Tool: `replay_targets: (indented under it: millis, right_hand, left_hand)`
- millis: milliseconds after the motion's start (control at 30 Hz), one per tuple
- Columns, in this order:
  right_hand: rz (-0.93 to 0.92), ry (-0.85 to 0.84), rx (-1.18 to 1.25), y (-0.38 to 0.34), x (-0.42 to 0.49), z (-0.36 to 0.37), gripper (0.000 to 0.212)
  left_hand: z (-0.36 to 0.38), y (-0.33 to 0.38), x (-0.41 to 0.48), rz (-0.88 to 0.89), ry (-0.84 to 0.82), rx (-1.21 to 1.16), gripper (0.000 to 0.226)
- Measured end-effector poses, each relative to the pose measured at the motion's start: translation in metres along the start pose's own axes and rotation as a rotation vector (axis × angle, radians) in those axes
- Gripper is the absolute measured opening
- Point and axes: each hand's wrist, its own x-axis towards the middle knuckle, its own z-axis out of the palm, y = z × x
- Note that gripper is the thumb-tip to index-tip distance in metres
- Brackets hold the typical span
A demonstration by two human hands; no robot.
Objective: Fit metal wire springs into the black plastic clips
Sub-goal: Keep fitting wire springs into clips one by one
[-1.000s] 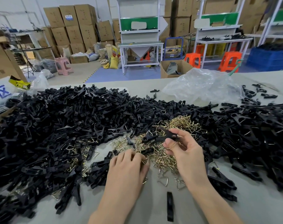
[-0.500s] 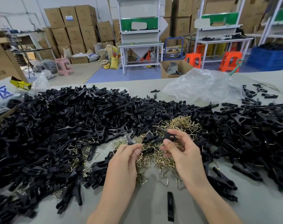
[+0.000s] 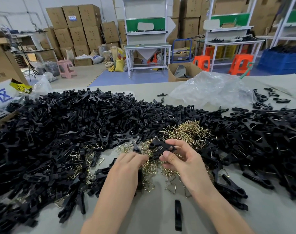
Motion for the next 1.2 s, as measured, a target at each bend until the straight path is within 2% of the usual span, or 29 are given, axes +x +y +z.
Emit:
replay_targets:
  millis: [100, 200, 267, 333, 400, 467, 533, 600, 667, 767, 1000, 1200]
  right_hand:
    - [0.001, -0.005, -0.015, 0.000, -0.001, 0.001, 0.027]
    - [0.002, -0.018, -0.023, 0.000, -0.001, 0.001, 0.027]
    - [0.002, -0.020, -0.019, -0.001, -0.002, 0.002, 0.028]
    - [-0.001, -0.027, -0.022, -0.002, -0.002, 0.002, 0.030]
    - [-0.003, -0.038, -0.033, -0.002, -0.003, 0.003, 0.033]
    - [-0.008, -0.047, -0.046, -0.003, -0.003, 0.004, 0.035]
    - [-0.014, -0.057, -0.051, -0.005, -0.004, 0.005, 0.035]
    - [-0.026, -0.078, -0.063, -0.006, -0.006, 0.005, 0.035]
    - [-0.036, -0.105, -0.085, -0.008, -0.007, 0.006, 0.035]
    - [-0.039, -0.122, -0.109, -0.010, -0.008, 0.008, 0.037]
    - [-0.026, -0.150, -0.139, -0.011, -0.009, 0.008, 0.035]
    - [-0.024, -0.180, -0.169, -0.010, -0.011, 0.008, 0.030]
  left_hand:
    - [-0.001, 0.000, 0.000, -0.061, 0.008, -0.044, 0.054]
    - [-0.007, 0.006, 0.001, -0.208, 0.156, -0.229, 0.047]
    - [-0.010, 0.006, 0.001, -0.242, 0.219, -0.259, 0.041]
    - [-0.011, 0.002, 0.001, -0.199, 0.168, -0.197, 0.046]
    - [-0.009, -0.003, 0.000, -0.121, 0.056, -0.079, 0.060]
    - [-0.007, -0.004, 0.001, -0.101, 0.045, -0.064, 0.059]
    - [-0.011, 0.003, 0.003, -0.221, 0.129, -0.235, 0.037]
    - [-0.013, 0.007, 0.005, -0.407, 0.176, -0.517, 0.019]
    - [-0.015, 0.009, 0.007, -0.532, 0.155, -0.751, 0.014]
    - [-0.014, 0.011, 0.009, -0.622, 0.119, -0.955, 0.013]
    - [-0.010, 0.004, 0.010, -0.670, 0.077, -1.090, 0.020]
    - [-0.007, 0.004, 0.007, -0.660, 0.027, -1.093, 0.015]
